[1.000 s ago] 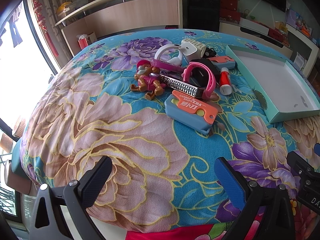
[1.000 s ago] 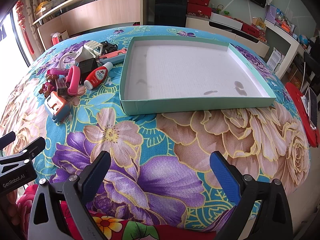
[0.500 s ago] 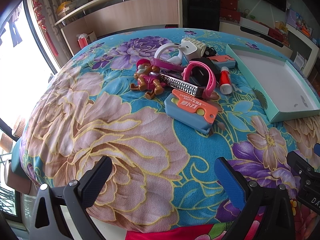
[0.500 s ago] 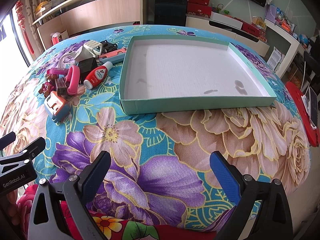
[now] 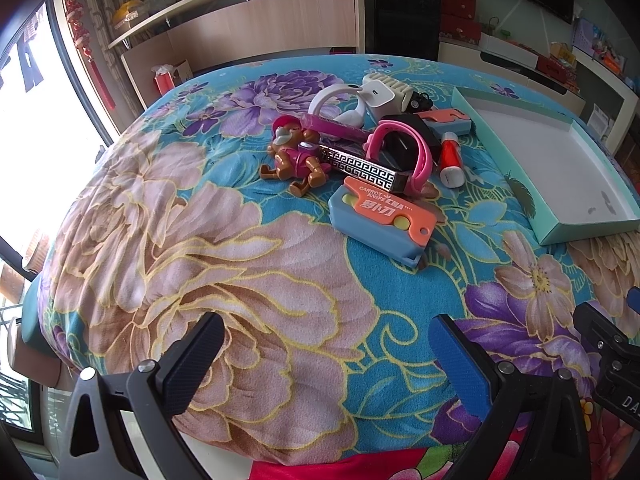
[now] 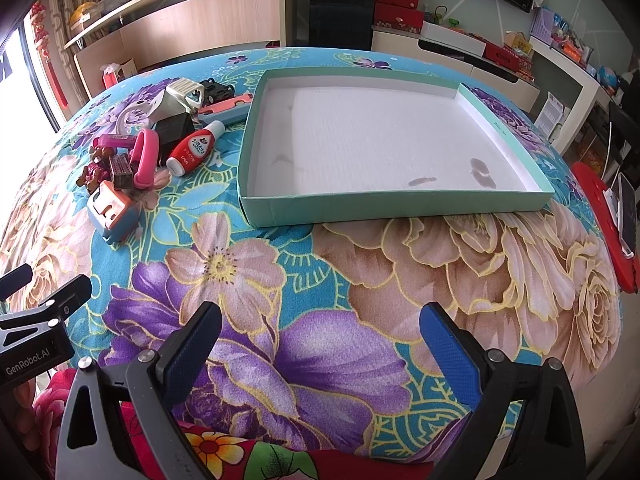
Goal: Organize rigid objects
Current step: 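Grasp the pink watch band with the right tool while the left grasps the knife toy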
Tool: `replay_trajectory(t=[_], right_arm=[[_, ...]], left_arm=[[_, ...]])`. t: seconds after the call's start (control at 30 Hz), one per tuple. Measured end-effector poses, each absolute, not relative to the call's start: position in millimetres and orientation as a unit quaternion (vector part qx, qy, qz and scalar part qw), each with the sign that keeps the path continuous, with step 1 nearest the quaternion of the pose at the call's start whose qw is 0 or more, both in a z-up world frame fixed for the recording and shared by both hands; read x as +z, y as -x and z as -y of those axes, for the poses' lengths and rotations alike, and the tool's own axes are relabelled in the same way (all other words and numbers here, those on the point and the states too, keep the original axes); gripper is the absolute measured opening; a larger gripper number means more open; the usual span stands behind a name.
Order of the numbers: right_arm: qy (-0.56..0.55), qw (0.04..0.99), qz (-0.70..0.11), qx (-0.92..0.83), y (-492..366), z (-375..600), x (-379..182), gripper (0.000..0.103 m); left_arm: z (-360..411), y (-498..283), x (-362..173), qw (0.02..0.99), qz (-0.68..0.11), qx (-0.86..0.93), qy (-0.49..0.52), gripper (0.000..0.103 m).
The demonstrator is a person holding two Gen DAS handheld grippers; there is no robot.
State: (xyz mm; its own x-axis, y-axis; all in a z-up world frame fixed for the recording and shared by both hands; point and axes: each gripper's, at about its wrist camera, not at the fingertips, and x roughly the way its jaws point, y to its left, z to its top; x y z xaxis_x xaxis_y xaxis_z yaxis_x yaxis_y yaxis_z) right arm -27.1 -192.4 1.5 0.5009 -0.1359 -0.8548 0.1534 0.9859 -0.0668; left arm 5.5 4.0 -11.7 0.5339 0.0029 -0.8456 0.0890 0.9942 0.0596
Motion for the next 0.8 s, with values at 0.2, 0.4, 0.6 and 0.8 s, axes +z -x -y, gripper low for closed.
replay_trajectory(t=[0.2,0.4,0.6,0.8], right_arm=[[-0.005,0.877,-0.476,-0.065,25,186,15,0.099],[0.002,0.881,-0.471,-0.045,4,178,27,0.099],[0.005,0.881,-0.472,-0.026,-17,173,27,0.099],[-0.003,0.88,-0.475,-0.01,-30,171,24,0.099]], left_arm=[[-5,-20,-5,0.871,-0.487,-0.049,-0.032,0.103],[10,-44,-7,0.872,-0.479,-0.062,-0.078,0.103],[15,-66,-17,0.867,-0.481,-0.083,-0.097,0.102],[25,-76,-24,0.869,-0.465,-0.12,-0.121,0.094]])
